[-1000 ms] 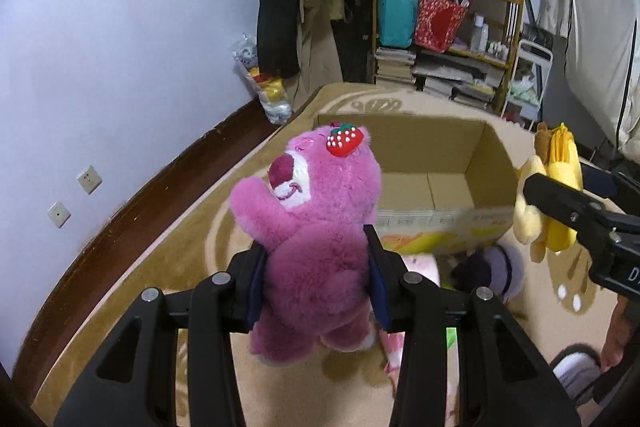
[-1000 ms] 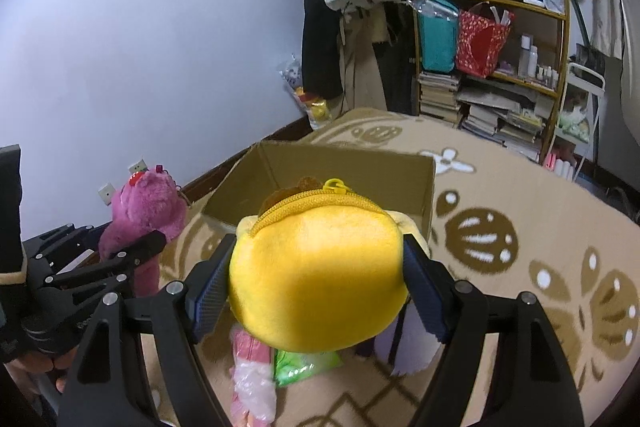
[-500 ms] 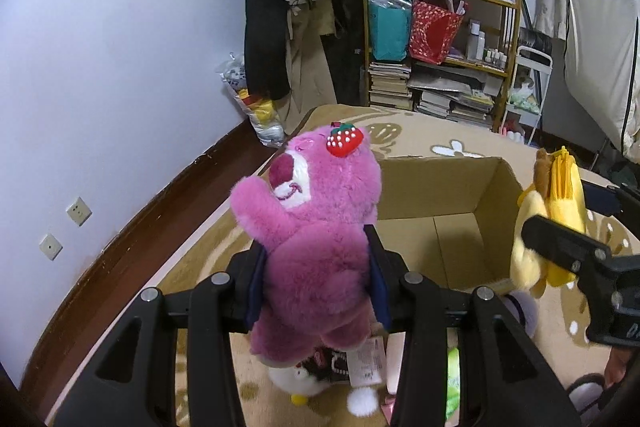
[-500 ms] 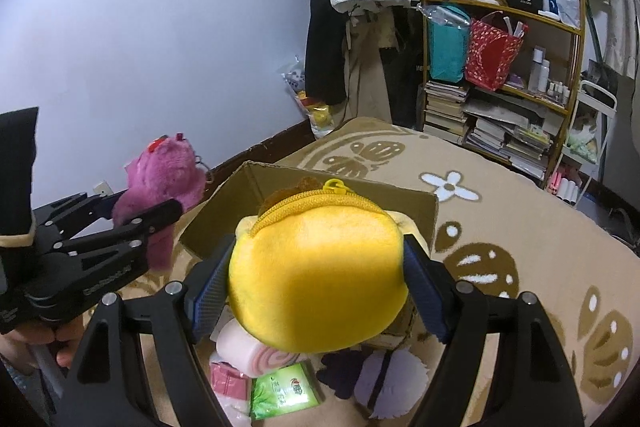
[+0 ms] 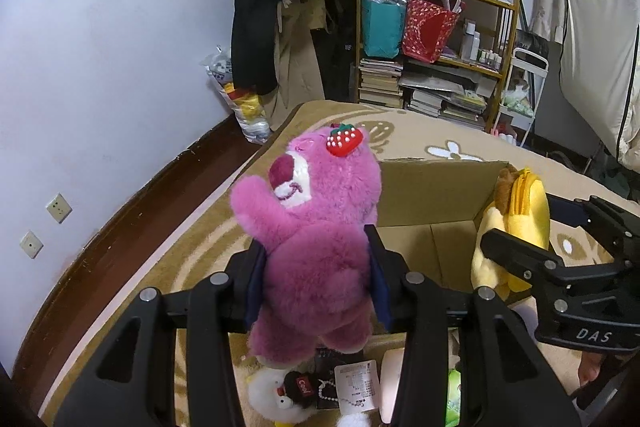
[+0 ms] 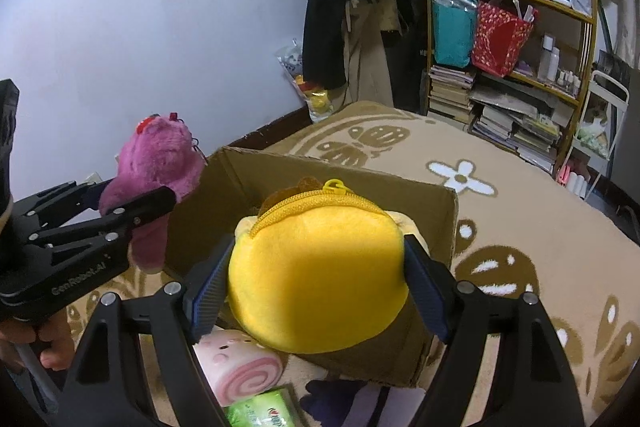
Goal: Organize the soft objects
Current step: 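Carry the pink bear and yellow plush into the box and open both grippers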
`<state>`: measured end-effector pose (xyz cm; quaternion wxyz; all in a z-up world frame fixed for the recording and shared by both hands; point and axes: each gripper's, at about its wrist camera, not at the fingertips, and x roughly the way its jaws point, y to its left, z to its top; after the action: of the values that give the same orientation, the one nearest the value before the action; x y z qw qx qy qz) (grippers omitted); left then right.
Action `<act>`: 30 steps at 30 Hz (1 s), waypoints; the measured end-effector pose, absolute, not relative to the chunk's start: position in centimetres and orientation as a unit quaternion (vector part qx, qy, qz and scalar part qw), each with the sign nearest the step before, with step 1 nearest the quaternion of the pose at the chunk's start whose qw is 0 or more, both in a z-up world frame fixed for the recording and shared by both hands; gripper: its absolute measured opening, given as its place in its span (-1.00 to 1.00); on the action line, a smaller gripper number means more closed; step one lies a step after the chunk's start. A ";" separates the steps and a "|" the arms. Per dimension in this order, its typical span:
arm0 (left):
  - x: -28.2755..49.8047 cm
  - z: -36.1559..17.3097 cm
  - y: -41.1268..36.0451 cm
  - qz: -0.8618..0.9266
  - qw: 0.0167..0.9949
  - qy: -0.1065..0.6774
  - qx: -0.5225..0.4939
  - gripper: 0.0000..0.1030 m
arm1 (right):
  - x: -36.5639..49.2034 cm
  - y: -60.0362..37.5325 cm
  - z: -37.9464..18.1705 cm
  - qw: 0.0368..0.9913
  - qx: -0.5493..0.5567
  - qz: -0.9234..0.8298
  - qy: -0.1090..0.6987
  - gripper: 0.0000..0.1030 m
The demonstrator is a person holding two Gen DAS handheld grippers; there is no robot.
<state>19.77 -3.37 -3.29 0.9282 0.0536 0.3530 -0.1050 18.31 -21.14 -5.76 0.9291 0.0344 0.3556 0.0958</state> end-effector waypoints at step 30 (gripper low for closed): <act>19.3 -2.6 -2.9 -0.097 0.930 0.347 0.065 0.75 | 18.1 -20.6 -6.5 0.933 0.019 0.081 0.351 1.00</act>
<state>19.29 -2.93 -2.58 0.9305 0.0648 0.3473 -0.0970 18.13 -20.57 -6.49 0.9327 0.0191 0.3509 0.0815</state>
